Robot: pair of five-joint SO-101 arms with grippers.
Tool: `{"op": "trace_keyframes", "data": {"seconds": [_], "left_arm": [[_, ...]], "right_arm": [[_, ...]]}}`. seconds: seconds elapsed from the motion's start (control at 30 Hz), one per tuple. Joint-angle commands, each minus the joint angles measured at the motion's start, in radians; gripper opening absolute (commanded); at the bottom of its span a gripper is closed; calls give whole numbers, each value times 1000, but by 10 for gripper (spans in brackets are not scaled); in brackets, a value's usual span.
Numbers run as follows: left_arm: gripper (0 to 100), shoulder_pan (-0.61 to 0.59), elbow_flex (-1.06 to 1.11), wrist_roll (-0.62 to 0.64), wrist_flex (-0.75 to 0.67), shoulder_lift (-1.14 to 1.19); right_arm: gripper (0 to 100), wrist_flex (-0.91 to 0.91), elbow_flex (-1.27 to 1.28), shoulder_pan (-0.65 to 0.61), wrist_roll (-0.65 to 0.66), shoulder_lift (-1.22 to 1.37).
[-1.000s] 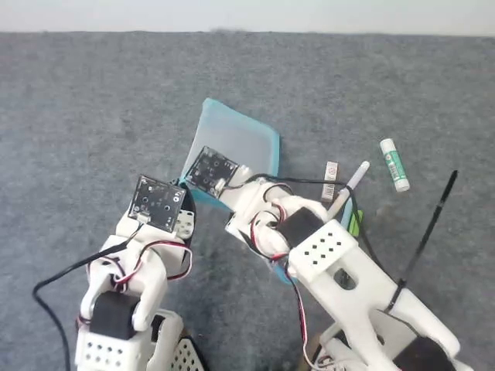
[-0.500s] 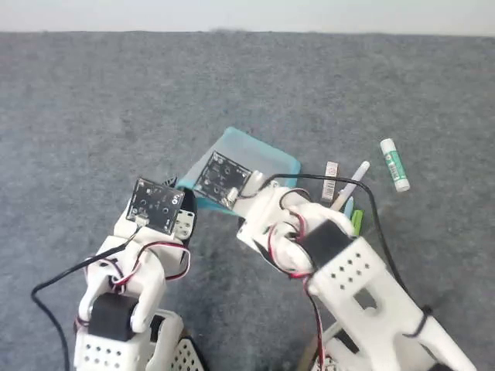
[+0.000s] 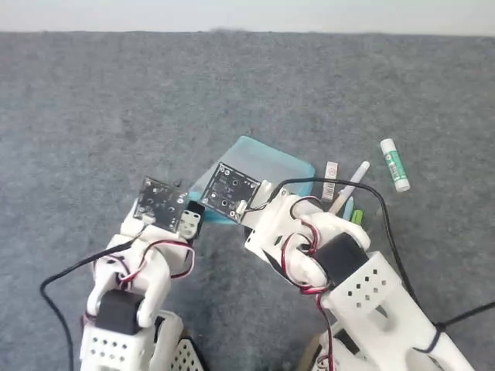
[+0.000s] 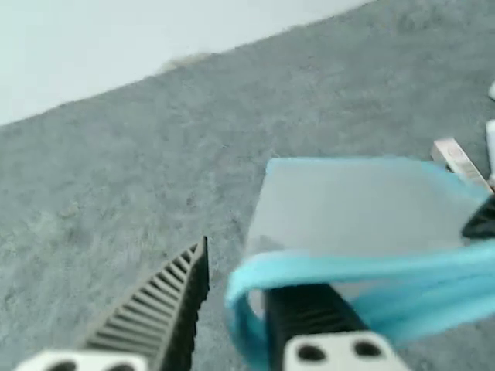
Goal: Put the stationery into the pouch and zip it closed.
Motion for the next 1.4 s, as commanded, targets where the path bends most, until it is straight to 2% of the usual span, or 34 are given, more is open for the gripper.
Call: {"op": "trace_keyframes", "data": {"seconds": [0.0, 0.33, 0.53, 0.67, 0.8, 1.0, 1.2, 1.37], "left_arm": [[16, 11, 59, -17, -77, 40], [9, 0, 68, -2, -110, 31], [9, -150, 54, 86, -158, 37], [9, -193, 54, 137, -163, 32], [9, -196, 54, 166, -160, 32], [9, -270, 54, 189, -164, 32], [9, -276, 56, 187, -164, 32], [9, -276, 71, 172, -164, 31]], "right_arm": [[7, 16, -52, -19, 11, -73], [21, 64, -49, -13, 2, -62], [184, 189, -49, 25, -69, -73], [225, 202, -49, 84, -75, -71], [224, 213, -49, 196, -103, -58], [224, 211, -49, 496, -117, 122], [224, 163, -61, 590, -115, 432], [224, 116, -77, 714, -37, 518]]}}
